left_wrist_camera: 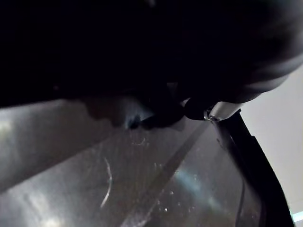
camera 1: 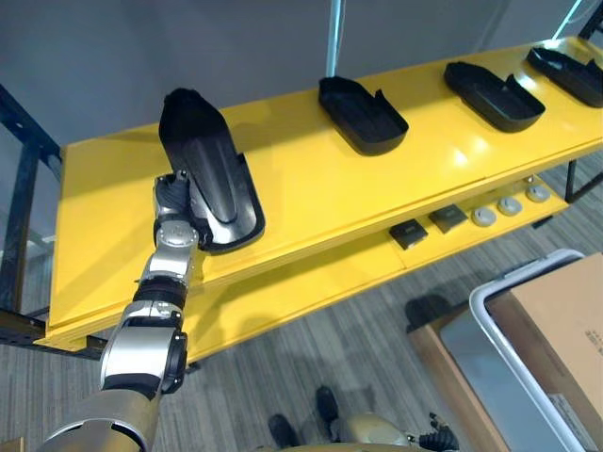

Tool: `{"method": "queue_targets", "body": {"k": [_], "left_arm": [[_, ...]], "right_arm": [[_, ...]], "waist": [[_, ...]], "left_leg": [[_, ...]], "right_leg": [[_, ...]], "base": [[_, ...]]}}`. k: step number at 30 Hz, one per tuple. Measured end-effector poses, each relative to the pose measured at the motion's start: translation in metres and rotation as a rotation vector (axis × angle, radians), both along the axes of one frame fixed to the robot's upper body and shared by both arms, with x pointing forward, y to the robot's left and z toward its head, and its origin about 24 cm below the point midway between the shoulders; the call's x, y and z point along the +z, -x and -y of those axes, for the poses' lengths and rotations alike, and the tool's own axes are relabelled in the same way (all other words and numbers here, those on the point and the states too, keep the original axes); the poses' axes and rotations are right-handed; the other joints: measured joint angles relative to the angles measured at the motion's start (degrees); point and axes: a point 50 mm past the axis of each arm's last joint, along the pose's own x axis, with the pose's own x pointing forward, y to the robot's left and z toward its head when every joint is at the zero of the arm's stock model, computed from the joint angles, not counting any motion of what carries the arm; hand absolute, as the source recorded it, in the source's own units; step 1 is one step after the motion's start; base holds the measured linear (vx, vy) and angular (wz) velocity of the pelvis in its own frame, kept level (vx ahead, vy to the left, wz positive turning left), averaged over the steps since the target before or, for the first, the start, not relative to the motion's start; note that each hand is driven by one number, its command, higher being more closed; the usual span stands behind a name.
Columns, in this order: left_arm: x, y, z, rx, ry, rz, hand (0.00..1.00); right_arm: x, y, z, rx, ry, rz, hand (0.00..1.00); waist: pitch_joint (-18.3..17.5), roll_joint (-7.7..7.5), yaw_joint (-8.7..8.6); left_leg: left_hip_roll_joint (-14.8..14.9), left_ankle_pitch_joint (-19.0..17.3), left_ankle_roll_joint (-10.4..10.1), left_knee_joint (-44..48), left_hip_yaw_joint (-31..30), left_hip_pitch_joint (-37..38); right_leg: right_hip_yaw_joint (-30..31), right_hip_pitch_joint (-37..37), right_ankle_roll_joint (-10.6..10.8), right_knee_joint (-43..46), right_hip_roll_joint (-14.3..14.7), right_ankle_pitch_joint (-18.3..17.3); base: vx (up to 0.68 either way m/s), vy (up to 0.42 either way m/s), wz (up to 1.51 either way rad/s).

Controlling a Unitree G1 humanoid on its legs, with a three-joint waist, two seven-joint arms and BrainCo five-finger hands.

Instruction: Walk over and take plastic housings, then place them on the shelf

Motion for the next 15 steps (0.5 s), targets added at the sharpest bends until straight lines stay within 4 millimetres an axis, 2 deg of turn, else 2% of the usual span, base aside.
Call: {"method": "queue_targets", "body": {"k": [10, 15], "left_arm": [[0.004, 0.001, -0.005, 0.062, -0.003, 0.017, 0.00], [0.017, 0.002, -0.011, 0.126, 0.012, 0.089, 0.00]], "right_arm": [[0.000, 0.000, 0.001, -0.002, 0.000, 0.008, 0.00], [0.000, 0.000, 0.001, -0.006, 0.000, 0.010, 0.00]], "waist": [[0.80, 0.06, 0.35], [0.82, 0.09, 0.50]], "left_leg": [[-0.02, 0.03, -0.01, 0.02, -0.32, 0.00], [-0.01, 0.10, -0.03, 0.02, -0.63, 0.10]], "right_leg": [[-0.83, 0.17, 0.01, -0.02, -0.08, -0.01], [-1.11, 0.36, 0.01, 0.02, -0.10, -0.01]], "base": [[-0.01, 0.004, 0.02], [-0.01, 0.002, 0.01]]}}
